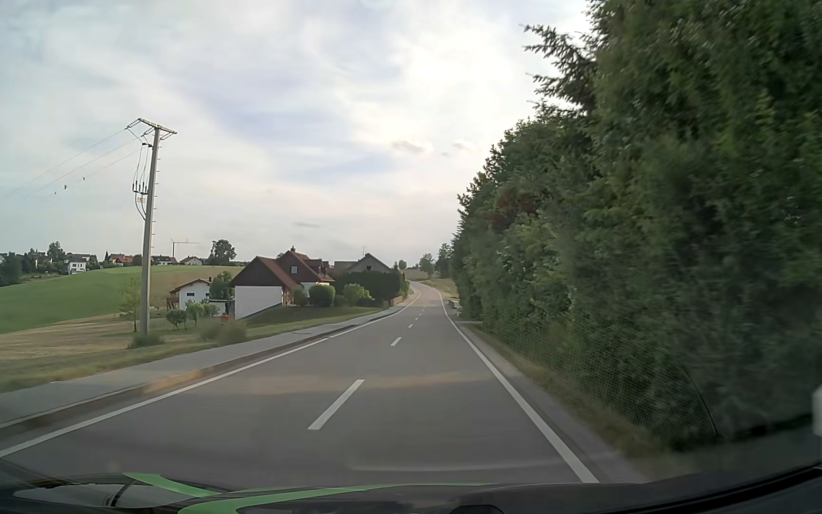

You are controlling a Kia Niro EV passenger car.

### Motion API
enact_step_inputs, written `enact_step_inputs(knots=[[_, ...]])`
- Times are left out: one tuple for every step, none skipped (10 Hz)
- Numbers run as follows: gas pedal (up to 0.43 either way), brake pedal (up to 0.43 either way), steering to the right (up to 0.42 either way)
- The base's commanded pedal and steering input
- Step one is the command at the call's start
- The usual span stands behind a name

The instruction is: Follow the waypoints while adhering to traffic rules and regulations

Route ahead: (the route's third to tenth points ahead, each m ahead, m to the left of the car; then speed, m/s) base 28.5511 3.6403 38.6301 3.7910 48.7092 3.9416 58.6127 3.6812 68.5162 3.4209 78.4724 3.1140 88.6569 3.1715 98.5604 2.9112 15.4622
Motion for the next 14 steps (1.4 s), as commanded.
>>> enact_step_inputs(knots=[[0.15, 0.0, 0.003], [0.15, 0.0, 0.002], [0.13, 0.0, 0.002], [0.118, 0.0, 0.002], [0.118, 0.0, 0.002], [0.118, 0.0, 0.001], [0.118, 0.0, 0.001], [0.118, 0.0, 0.0], [0.118, 0.0, 0.001], [0.118, 0.0, 0.0], [0.118, 0.0, 0.0], [0.118, 0.0, 0.0], [0.118, 0.0, 0.0], [0.118, 0.0, 0.0]])
